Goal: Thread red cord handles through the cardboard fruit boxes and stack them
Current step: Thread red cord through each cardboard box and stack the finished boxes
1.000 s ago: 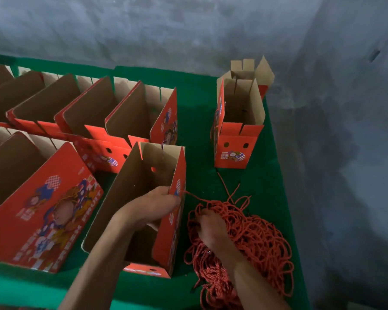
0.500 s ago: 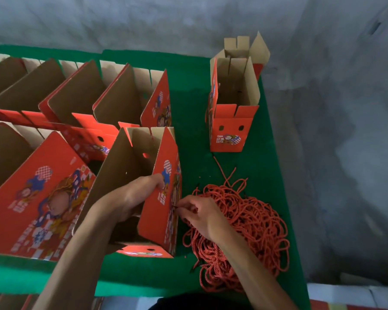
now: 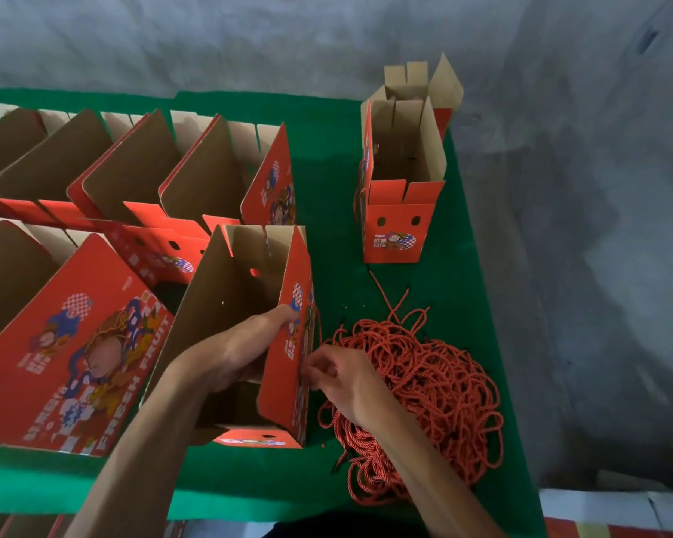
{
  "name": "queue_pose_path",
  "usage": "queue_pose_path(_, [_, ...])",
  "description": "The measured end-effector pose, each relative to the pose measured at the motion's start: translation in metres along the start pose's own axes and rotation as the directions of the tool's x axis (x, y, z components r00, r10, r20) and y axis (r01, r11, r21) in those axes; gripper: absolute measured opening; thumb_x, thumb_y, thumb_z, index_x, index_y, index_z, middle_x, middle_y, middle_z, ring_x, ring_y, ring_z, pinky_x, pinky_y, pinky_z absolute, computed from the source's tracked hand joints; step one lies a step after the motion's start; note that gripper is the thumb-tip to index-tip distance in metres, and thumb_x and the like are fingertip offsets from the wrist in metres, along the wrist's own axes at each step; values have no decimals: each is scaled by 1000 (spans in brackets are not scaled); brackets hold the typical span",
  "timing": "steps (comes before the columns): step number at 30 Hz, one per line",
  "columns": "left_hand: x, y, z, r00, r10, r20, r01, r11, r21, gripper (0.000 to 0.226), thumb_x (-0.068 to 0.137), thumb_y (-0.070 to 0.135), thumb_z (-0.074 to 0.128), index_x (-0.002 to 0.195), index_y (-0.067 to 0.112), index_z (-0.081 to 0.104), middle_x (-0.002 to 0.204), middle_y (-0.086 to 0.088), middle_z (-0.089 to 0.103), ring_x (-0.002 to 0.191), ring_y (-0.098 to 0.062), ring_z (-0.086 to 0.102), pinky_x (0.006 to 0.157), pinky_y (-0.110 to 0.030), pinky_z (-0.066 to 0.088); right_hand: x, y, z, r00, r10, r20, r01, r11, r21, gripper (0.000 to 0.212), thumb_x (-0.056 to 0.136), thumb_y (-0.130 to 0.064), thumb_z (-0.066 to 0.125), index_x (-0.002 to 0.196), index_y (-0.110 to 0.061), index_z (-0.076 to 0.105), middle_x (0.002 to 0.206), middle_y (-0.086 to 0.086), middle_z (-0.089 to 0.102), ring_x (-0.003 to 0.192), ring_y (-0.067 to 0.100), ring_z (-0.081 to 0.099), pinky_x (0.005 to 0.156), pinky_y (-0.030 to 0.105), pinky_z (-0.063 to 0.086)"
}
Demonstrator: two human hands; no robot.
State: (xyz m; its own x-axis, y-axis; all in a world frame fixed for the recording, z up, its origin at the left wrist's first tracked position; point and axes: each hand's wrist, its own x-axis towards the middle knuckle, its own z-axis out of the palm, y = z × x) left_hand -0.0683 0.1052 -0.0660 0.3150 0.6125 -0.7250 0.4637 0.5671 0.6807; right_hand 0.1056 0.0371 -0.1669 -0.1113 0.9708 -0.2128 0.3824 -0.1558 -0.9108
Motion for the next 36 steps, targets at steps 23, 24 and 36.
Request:
queue_pose_path(23, [-16,-12,7,925,303,-229,-42,680,732,27,101,22,55,124,27,67,122,-1,63,108,-20,65,96,-40,55,50,51,8,965,119,-235,-234,795,-560,22,107,-27,51,107,-14,69,105,6,67,89,22,66,64,29,46])
queue_pose_path(24, [-19,-12,2,892,384,-240,-83,660,746,33,101,17,53,127,33,66,128,2,58,114,-18,61,99,-39,53,54,54,11,970,112,-217,-228,733,-641,22,106,-27,52,113,-14,69,112,6,66,100,25,66,72,31,50])
queue_pose_path(36, [-44,0,-117,728,664,-171,-108,358,928,49,92,11,67,127,46,65,167,9,17,154,-11,9,122,-43,29,61,38,24,961,136,-240,-194,951,-241,24,100,-37,59,84,-19,59,79,-1,66,69,17,63,60,36,48])
